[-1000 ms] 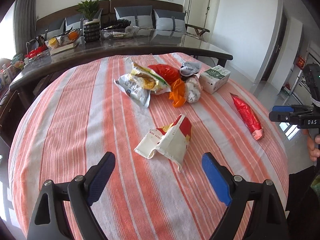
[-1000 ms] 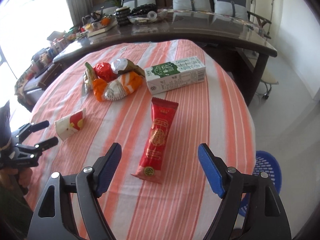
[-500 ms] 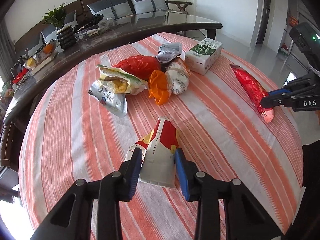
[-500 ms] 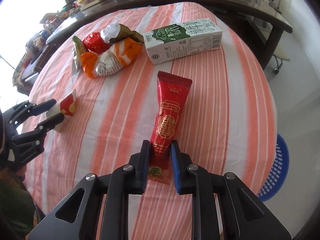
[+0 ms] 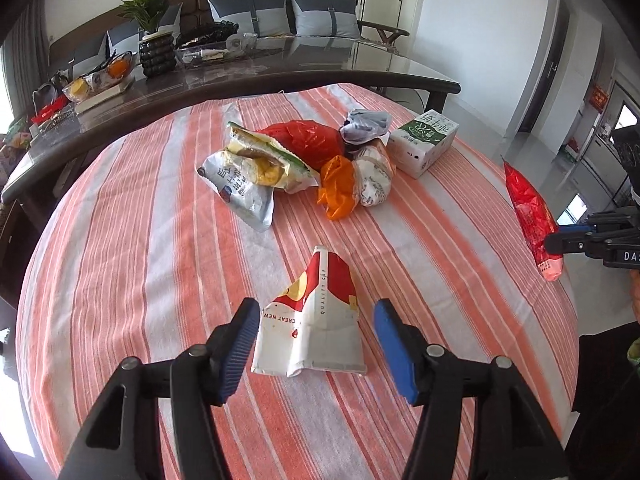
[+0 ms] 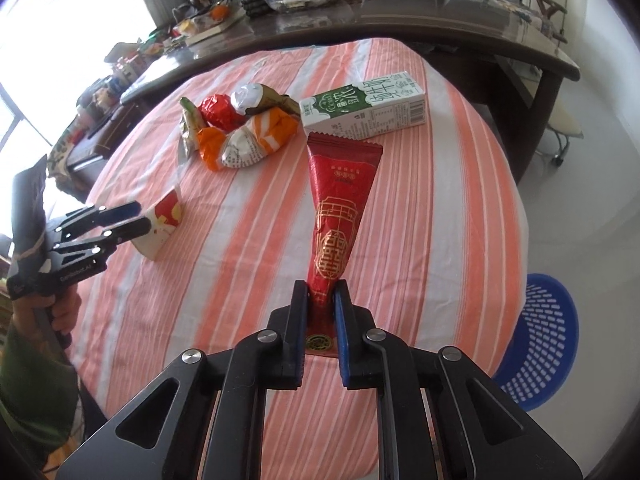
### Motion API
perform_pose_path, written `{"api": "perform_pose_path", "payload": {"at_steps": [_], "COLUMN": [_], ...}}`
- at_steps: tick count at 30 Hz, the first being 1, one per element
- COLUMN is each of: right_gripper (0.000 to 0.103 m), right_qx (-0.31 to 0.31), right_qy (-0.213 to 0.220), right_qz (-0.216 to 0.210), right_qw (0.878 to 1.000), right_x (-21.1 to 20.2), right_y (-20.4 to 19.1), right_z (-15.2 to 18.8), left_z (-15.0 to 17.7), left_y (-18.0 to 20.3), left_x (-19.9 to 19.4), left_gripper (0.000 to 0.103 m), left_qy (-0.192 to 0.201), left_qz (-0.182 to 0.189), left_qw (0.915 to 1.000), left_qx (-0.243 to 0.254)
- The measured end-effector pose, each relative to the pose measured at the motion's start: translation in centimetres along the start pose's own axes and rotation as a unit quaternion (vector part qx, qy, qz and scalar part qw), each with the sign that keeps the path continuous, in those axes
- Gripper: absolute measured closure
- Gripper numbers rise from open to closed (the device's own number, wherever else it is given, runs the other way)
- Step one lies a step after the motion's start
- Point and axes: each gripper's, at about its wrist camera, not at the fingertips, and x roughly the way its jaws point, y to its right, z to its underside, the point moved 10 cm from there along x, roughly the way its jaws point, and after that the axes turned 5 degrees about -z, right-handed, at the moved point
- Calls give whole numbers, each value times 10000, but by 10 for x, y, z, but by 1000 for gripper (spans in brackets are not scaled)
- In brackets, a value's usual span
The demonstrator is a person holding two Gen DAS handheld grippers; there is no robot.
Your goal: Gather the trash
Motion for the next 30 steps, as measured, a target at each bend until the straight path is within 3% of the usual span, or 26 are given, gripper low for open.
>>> {"api": "perform_pose_path", "payload": {"at_steps": [7,8,9,14,18,25,30], "right_gripper": [92,92,92,92,92,92,92], "right_qx": [9,18,26,100,217,622,1030], "right_qy": [-19,-4,10,97,216,411,494], "right_qz": [-52,-48,-51,-117,-180,118,430], "right_qw": [10000,10000,10000,9998,9994,9971,9925], "right_x": [5,4,3,-7,-22,-54,-80], "right_y": [-1,0,1,7,21,94,160], "right_z": [4,4,4,5,6,12,28], "left_z": [9,11,13,12,0,-40,-63], "left_y": [16,17,18,19,30,128,223], "left_x": [14,17,20,16,1,-27,-13], "left_gripper": [42,51,71,74,74,74,74], "left_qy": [-200,-249,-332,-277,-211,122,51], "left_qz": [-220,-220,-166,-240,87,801,1430], "left_qw": [9981,9980,9980,9982,9997,9960,9883], "left_qx": [535,540,521,473,98,380,538]}}
